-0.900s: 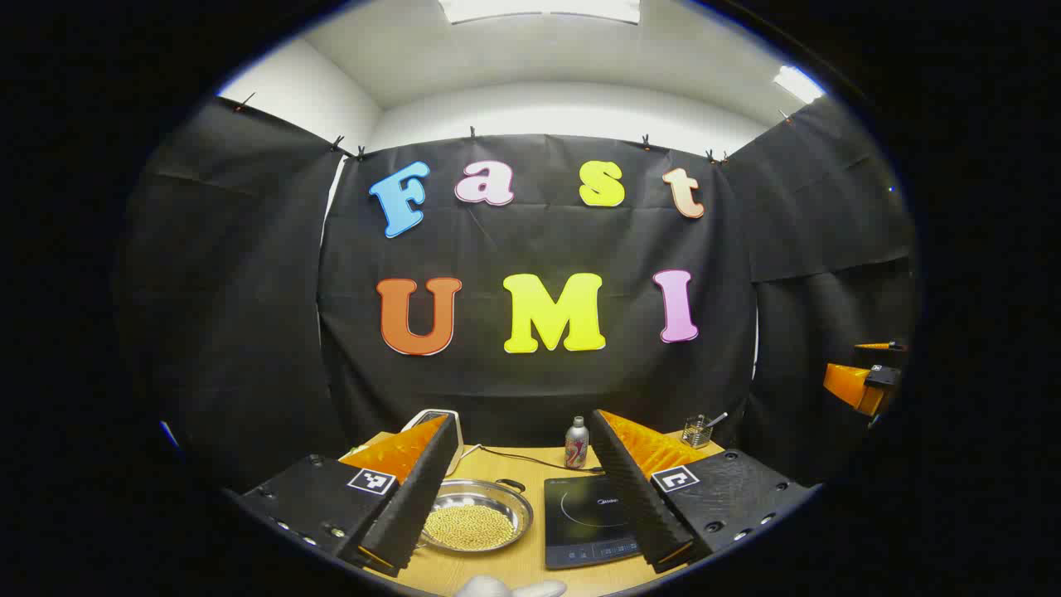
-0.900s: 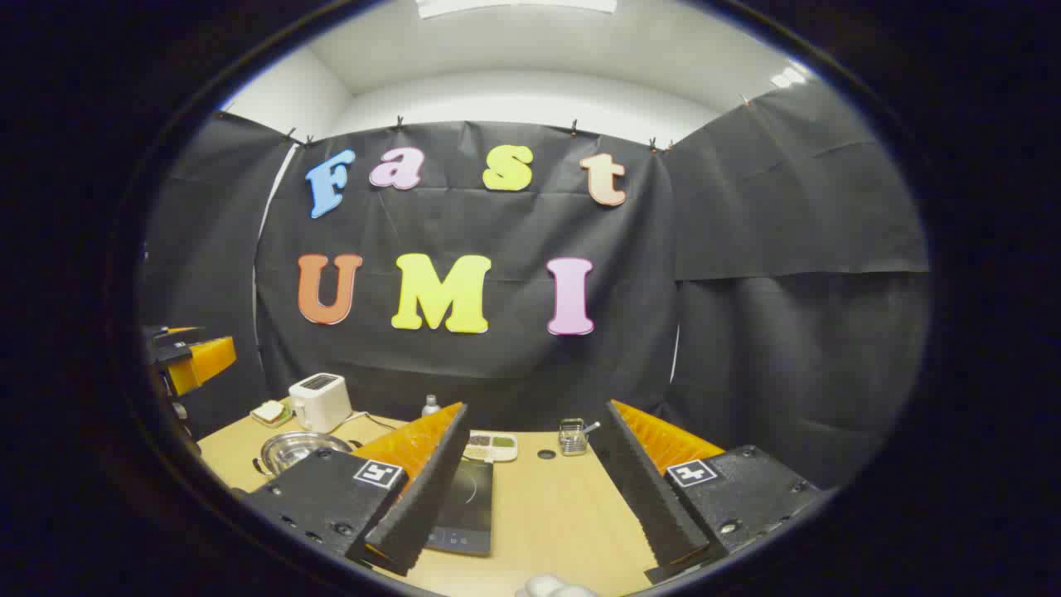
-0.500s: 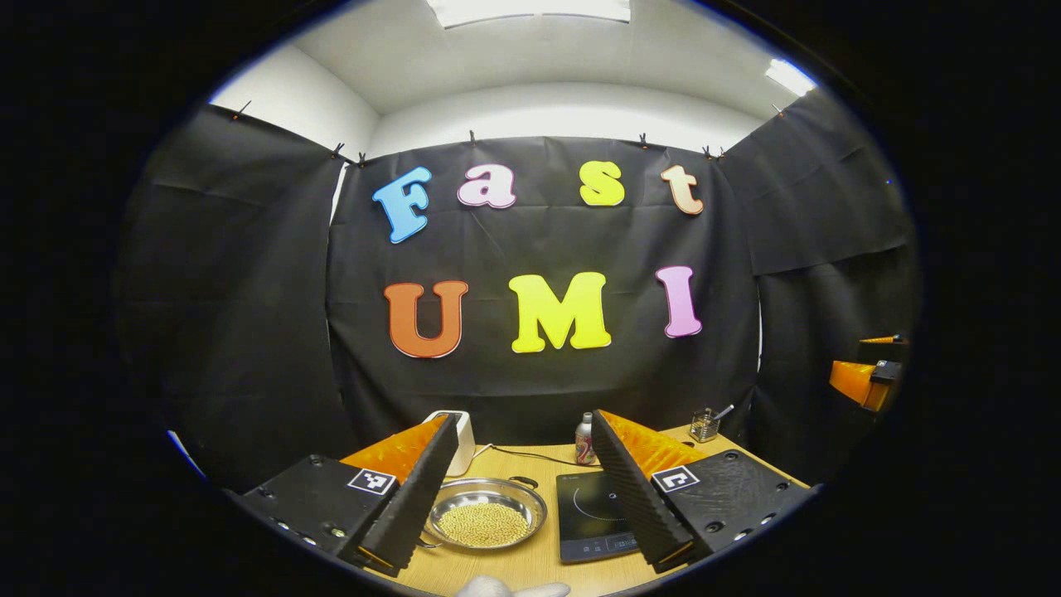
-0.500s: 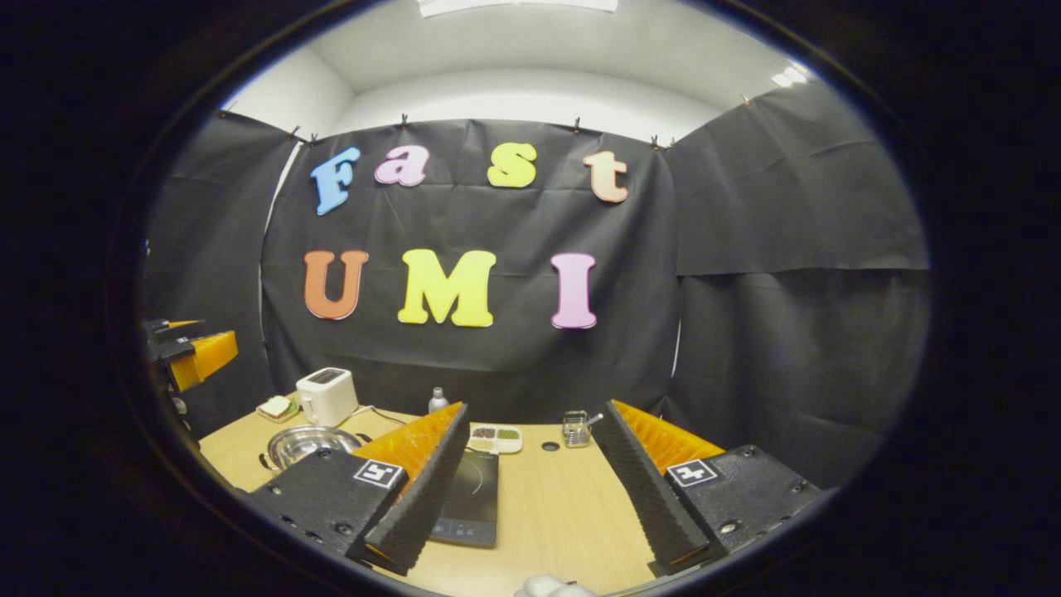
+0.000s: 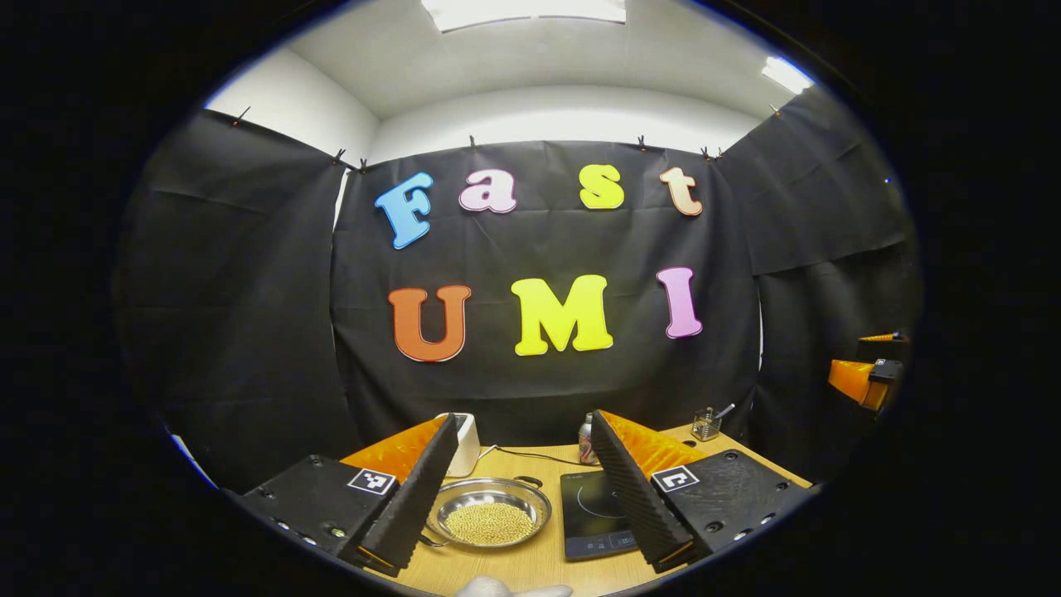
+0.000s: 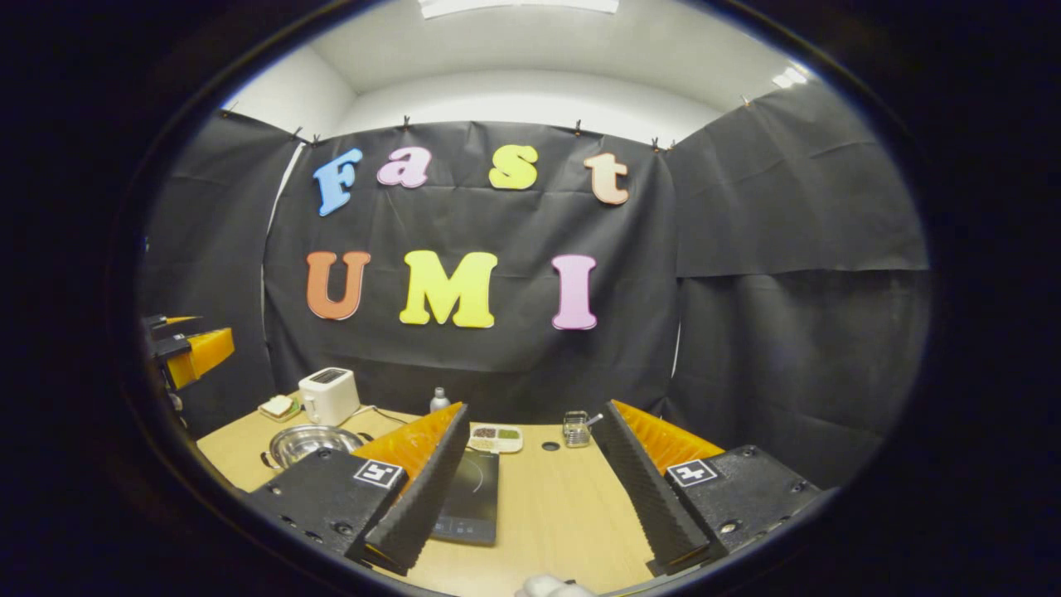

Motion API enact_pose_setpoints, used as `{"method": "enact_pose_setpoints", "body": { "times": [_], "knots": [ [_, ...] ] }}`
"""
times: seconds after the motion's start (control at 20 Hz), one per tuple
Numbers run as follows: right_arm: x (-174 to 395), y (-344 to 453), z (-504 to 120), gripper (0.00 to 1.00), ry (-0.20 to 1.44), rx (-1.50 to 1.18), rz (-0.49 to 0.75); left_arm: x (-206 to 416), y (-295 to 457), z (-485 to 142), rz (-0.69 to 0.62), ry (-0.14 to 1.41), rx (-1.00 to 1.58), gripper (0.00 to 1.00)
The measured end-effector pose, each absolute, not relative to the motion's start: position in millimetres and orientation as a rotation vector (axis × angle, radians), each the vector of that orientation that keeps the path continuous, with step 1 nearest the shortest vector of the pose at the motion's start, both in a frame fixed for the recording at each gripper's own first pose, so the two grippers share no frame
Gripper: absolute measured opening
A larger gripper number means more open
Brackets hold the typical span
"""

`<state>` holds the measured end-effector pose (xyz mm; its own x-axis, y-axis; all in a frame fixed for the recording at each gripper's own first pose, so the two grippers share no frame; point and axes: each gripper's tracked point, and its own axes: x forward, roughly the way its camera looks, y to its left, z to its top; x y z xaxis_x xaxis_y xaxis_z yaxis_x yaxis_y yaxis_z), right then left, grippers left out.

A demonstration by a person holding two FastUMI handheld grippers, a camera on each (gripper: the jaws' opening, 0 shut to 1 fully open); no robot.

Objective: First push the handle of the pot to place it horizontally, then grasp the pot with both hands and set it on the induction cooktop.

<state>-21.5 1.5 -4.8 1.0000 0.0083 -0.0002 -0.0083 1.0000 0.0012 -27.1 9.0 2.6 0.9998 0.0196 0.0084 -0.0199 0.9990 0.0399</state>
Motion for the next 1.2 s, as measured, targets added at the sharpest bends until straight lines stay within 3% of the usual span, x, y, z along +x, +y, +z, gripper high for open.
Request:
{"method": "enact_pose_setpoints", "body": {
  "times": [0.3,0.35,0.4,0.45,0.5,0.55,0.6,0.7,0.85,1.2],
  "knots": [
    [-19,8,-7,0.97,0.007,-0.007,0.027,-29,13,-8,0.022,0.013,0.063,0.92],
    [-19,9,-8,0.97,0.009,-0.009,0.028,-29,12,-11,0.016,0.024,0.062,0.77],
    [-18,8,-9,0.97,0.011,-0.012,0.029,-27,11,-16,0.010,0.038,0.055,0.70],
    [-19,9,-10,0.97,0.011,-0.014,0.031,-27,9,-22,-0.005,0.055,0.048,0.72],
    [-19,11,-12,1.00,0.013,-0.016,0.030,-26,4,-26,-0.032,0.066,0.047,0.51],
    [-19,11,-12,0.97,0.016,-0.018,0.031,-26,1,-31,-0.044,0.088,0.050,0.54],
    [-18,11,-14,0.97,0.020,-0.020,0.031,-26,1,-39,-0.049,0.109,0.058,0.33],
    [-17,12,-16,1.00,0.027,-0.024,0.032,-22,7,-55,-0.052,0.157,0.076,0.09],
    [-15,13,-19,0.97,0.038,-0.025,0.034,-21,4,-86,-0.086,0.235,0.053,0.00],
    [-7,23,-34,0.97,0.077,-0.042,0.048,-13,18,-192,-0.116,0.553,-0.028,0.00]
  ]
}}
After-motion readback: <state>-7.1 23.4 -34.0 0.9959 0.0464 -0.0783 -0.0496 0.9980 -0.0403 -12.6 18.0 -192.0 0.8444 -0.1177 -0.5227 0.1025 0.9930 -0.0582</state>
